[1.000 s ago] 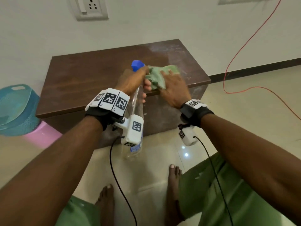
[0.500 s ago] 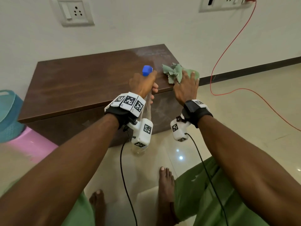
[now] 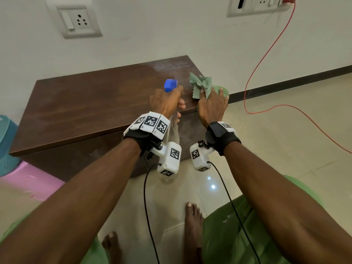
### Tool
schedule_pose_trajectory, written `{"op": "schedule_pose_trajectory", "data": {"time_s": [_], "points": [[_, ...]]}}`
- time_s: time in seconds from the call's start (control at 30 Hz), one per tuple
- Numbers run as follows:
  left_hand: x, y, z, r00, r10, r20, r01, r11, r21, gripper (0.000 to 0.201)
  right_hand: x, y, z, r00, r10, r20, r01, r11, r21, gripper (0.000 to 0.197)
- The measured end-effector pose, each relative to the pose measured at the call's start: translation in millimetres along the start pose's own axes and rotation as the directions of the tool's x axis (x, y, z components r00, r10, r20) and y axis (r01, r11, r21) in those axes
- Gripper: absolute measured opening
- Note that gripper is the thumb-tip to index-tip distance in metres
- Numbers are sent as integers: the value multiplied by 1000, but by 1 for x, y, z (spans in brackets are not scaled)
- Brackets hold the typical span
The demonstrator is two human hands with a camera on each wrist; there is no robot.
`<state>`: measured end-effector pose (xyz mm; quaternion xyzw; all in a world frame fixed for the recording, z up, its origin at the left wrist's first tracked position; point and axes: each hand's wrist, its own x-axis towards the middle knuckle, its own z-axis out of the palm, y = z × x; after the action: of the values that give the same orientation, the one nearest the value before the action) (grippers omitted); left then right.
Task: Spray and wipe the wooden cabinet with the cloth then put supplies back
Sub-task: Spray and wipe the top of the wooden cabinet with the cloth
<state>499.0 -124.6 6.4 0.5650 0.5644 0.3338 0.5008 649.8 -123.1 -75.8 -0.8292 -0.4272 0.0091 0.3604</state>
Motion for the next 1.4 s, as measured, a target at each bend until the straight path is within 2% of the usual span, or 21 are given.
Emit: {"op": "schedule_pose_trajectory", "data": {"time_s": [0.03,0.1,0.17,0.27,0.33,0.43,0.5,0.57,0.63,0.67,0.7,0.73,0.8,0.83,0.9,1.03,1.07,1.13,1.23,1.3,1.4], "points": [[2,0,-2,1000,7,-4,-7,1000,-9,31,-2,-2,-2,999,-41,24,42,997,-71,56],[5,1,-5,1000,18,3,-18,1000,-24,31,-12,-10,-2,957,-237,166,267,943,-198,59],[8,3,-10,1000,18,15,-17,999,-44,34,-23,-19,3,823,-454,341,529,831,-171,57],[15,4,-17,1000,0,18,1,999,-53,45,-12,-25,3,685,-586,433,671,739,-60,57],[18,2,-22,999,-12,32,14,999,-53,53,15,-22,3,677,-550,489,675,729,-113,60],[21,-2,-29,998,-51,46,53,997,-59,58,53,-25,4,834,-231,500,429,843,-325,66],[27,-4,-34,998,-51,37,53,997,-57,58,56,-44,16,858,-102,503,332,858,-393,67],[33,-5,-36,999,-39,39,41,997,-64,56,42,-66,27,784,-204,586,479,800,-362,64],[40,-5,-38,999,-31,44,34,997,-75,55,37,-74,33,645,-368,670,649,726,-226,64],[43,-6,-39,998,-39,49,43,996,-80,54,44,-70,32,608,-399,686,671,721,-176,66],[46,-8,-40,997,-49,52,53,995,-85,54,57,-64,32,616,-403,677,667,724,-176,68],[49,-10,-41,997,-61,47,65,994,-89,54,73,-57,33,662,-371,651,638,735,-230,70],[56,-13,-44,995,-90,48,94,992,-82,54,94,-44,33,814,-196,546,450,808,-380,70],[59,-12,-45,992,-109,66,114,990,-77,55,99,-44,38,854,-114,508,357,838,-412,70],[64,-8,-45,983,-151,105,159,985,-66,54,89,-65,49,839,-82,537,335,856,-393,69],[66,5,-40,959,-227,171,235,971,-28,47,69,-105,58,701,-211,681,515,810,-279,57],[66,6,-39,949,-248,194,255,967,-16,47,74,-103,52,703,-242,669,530,805,-267,57],[65,7,-41,937,-272,219,283,959,-21,46,91,-90,36,758,-264,596,499,823,-271,57],[65,6,-44,936,-256,240,274,961,-46,50,124,-58,37,866,-98,491,296,892,-343,68],[65,7,-45,943,-238,232,258,964,-61,51,130,-55,51,870,-40,491,264,879,-396,74],[69,14,-45,934,-255,252,276,960,-48,52,101,-84,55,822,-108,560,374,843,-386,62]]}}
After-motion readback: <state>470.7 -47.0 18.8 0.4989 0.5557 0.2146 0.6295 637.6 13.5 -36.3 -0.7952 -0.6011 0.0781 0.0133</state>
